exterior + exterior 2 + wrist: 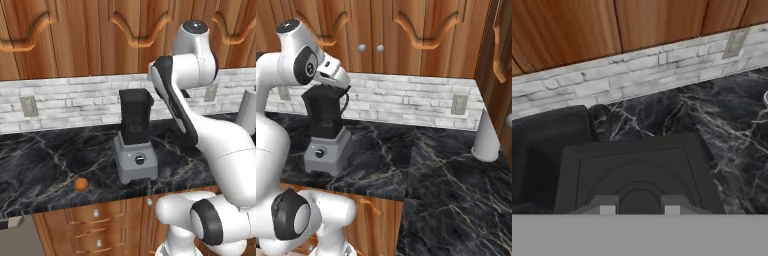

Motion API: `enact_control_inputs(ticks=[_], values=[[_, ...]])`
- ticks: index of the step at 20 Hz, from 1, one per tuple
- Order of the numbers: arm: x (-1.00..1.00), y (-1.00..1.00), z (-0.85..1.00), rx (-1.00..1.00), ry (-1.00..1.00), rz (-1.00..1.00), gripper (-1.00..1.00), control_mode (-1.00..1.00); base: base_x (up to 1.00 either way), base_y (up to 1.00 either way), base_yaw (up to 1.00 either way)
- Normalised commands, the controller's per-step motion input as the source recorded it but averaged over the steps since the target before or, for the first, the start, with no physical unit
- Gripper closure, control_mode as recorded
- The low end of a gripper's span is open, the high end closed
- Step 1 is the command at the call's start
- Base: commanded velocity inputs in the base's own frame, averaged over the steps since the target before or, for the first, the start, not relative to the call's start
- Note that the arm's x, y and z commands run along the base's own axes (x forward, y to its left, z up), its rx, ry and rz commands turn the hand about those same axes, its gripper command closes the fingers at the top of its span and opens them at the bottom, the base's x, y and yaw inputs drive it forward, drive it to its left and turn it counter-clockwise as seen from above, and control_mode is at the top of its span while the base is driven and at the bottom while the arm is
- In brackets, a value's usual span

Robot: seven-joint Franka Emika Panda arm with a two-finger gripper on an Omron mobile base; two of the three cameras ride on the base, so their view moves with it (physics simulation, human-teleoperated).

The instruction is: Open the blender lid, put the tangerine in the blender, close the lid, and start the blender.

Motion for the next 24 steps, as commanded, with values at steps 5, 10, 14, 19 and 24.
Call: enact_control_inputs(ticks=[5,10,14,19,24], values=[[-0.39,-1.00,-0.47,0.08,0.03,-0.18,1.00,-1.00,0.00,0.00,0.00],[-0.10,-0.84,-0.92,0.00,0.10,-0.13,1.00,-1.00,0.00,0.00,0.00],[0.07,-0.54,-1.00,0.02,0.15,-0.06,1.00,-1.00,0.00,0.00,0.00],[0.38,-0.12,-0.97,0.03,0.13,0.00,1.00,-1.00,0.00,0.00,0.00],[0.39,-0.01,-0.93,0.00,0.15,0.00,1.00,-1.00,0.00,0.00,0.00]])
